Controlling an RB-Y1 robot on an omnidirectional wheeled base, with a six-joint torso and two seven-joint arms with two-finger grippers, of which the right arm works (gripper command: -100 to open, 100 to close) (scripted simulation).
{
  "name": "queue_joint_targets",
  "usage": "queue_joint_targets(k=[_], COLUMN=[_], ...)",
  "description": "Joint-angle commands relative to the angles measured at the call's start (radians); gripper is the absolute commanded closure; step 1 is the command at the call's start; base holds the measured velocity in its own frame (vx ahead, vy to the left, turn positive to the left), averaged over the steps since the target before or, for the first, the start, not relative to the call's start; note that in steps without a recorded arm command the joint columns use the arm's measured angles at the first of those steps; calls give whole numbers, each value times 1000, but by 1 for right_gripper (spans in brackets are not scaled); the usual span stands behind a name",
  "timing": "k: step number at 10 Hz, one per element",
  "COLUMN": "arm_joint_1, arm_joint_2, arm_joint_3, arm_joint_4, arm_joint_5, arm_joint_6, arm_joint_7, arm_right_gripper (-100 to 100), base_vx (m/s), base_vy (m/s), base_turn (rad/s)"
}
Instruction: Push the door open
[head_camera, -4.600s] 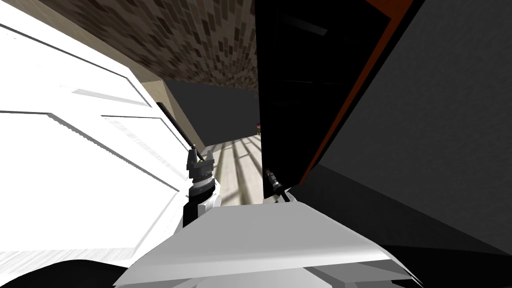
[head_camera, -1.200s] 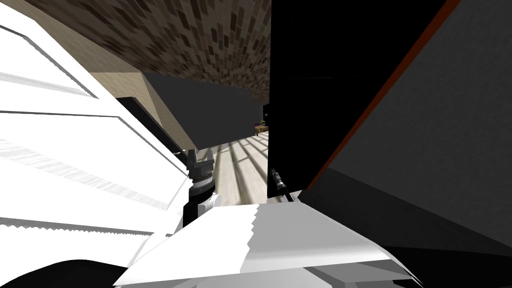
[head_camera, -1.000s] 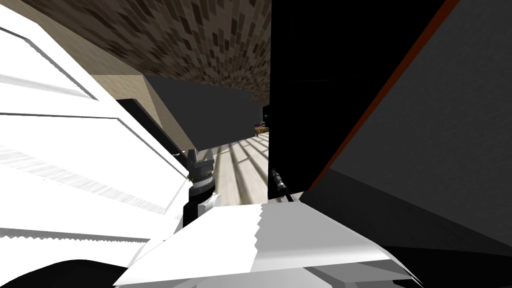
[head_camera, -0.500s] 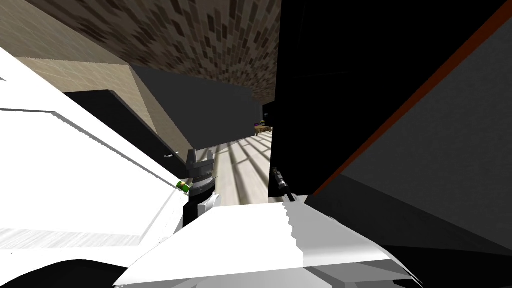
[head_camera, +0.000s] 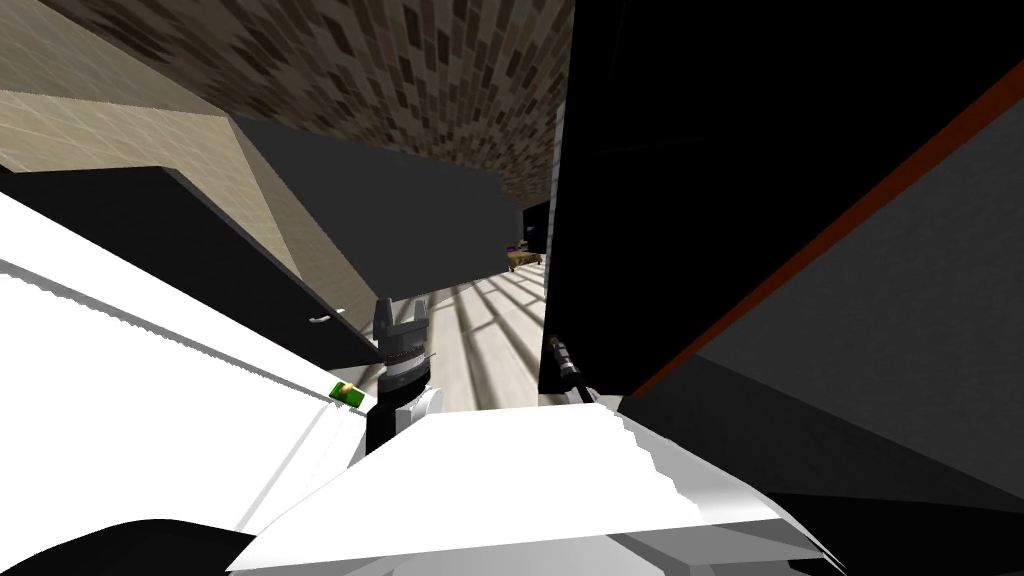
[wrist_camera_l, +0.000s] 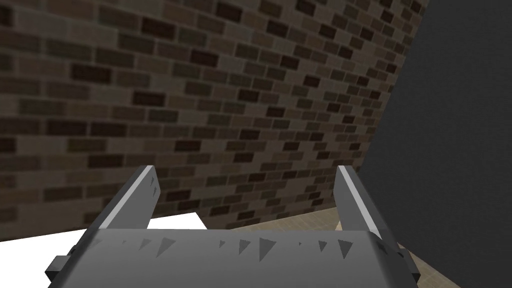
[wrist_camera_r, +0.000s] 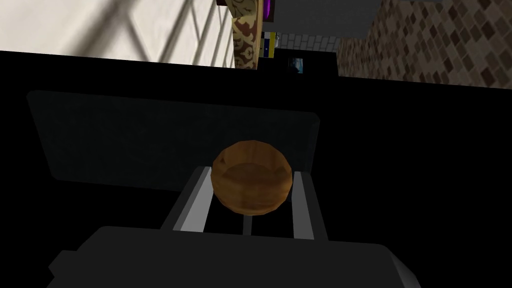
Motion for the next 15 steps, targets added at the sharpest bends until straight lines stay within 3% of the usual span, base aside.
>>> queue_joint_targets(k=[1,3,5,6,12,15], arm_joint_1=[-3,-3,-3,-13,-23,-18], arm_joint_2=[-16,-16,-22,-11,25,13], arm_joint_3=[-33,-33,-64,-54,-53,-57], arm_joint_4=[13,13,14,34,15,18], arm_joint_5=[-20,-20,-39,-34,-36,-38], arm_joint_6=[-8,-8,-4,-9,15,5], arm_joint_7=[9,9,20,23,37,38], arm_right_gripper=[100,100,100,-100,-100,-100], base_vx=[131,106,156,-64,-228,69], base_vy=[61,56,70,55,47,13], base_turn=[-79,-50,-87,-74,-45,13])
